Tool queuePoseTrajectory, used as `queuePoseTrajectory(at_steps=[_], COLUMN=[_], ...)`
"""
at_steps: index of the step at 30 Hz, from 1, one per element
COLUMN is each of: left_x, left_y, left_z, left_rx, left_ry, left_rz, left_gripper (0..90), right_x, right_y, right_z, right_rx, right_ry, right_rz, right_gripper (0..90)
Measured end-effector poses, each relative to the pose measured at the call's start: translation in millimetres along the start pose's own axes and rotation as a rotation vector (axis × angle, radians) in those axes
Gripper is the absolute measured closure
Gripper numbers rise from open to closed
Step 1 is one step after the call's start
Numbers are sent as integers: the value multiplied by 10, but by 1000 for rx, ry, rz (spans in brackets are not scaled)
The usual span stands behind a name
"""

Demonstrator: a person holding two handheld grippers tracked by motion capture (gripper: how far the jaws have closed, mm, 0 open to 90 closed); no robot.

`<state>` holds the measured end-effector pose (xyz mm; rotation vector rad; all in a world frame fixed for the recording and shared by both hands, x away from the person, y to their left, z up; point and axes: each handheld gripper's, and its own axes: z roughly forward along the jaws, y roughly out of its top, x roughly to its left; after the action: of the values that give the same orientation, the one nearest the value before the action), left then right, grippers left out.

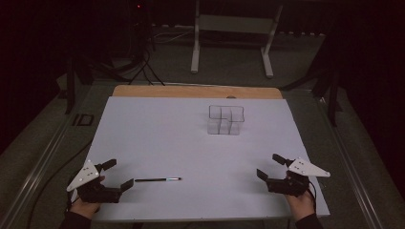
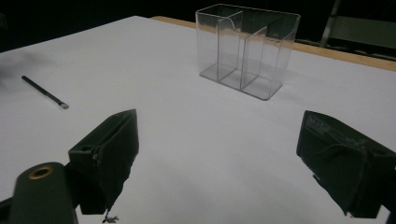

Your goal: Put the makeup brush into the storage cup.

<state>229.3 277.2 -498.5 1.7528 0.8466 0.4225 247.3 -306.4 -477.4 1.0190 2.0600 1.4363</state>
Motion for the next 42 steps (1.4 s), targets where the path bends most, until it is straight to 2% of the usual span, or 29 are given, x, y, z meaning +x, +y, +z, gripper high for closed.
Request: queuePoseTrajectory(at_steps=[3,5,7,10,11,12,15,20,23,24,26,27,29,30,32,33,35,39,42], left_x=[13,28,36,37,40,50,61,35,28,23,22,18,18,21,33,48,74,89,87], left_y=[-4,-10,-14,-3,6,7,2,3,17,27,67,94,176,222,311,354,444,595,692], left_z=[-3,5,11,-4,-33,-44,-50,-23,-28,-33,-44,-53,-61,-67,-82,-89,-98,-94,-82], left_rx=[-5,0,11,-11,-42,-51,-54,-28,-29,-38,-26,-23,15,36,60,71,94,105,121], left_ry=[-3,-22,-24,-22,-22,-28,-27,-29,-36,-39,-63,-74,-103,-106,-102,-123,-136,-166,-199], left_rz=[-16,-52,-66,-68,-76,-88,-99,-67,-60,-58,-57,-59,-79,-73,-54,-51,-29,25,45], left_gripper=[3,3,3,3,3,3,3,3,3,3,3,3,2,3,3,3,3,3,3], right_x=[2,7,14,20,22,27,26,27,28,26,27,28,31,34,39,41,45,49,50], right_y=[1,4,10,12,12,13,13,13,15,15,16,16,17,18,22,23,23,24,25], right_z=[-2,-8,-10,-11,-11,-11,-14,-12,-12,-14,-14,-14,-15,-17,-17,-14,-9,-7,-9], right_rx=[2,3,1,4,5,5,6,6,3,3,3,3,3,3,1,0,4,7,7], right_ry=[0,0,3,3,5,4,5,8,6,8,4,3,3,1,2,2,5,6,6], right_rz=[0,2,-1,-6,-9,-13,-9,-10,-14,-11,-12,-12,-12,-13,-16,-17,-17,-16,-15], right_gripper=[130,131,131,132,132,132,132,132,132,132,132,132,132,132,132,132,132,132,133])
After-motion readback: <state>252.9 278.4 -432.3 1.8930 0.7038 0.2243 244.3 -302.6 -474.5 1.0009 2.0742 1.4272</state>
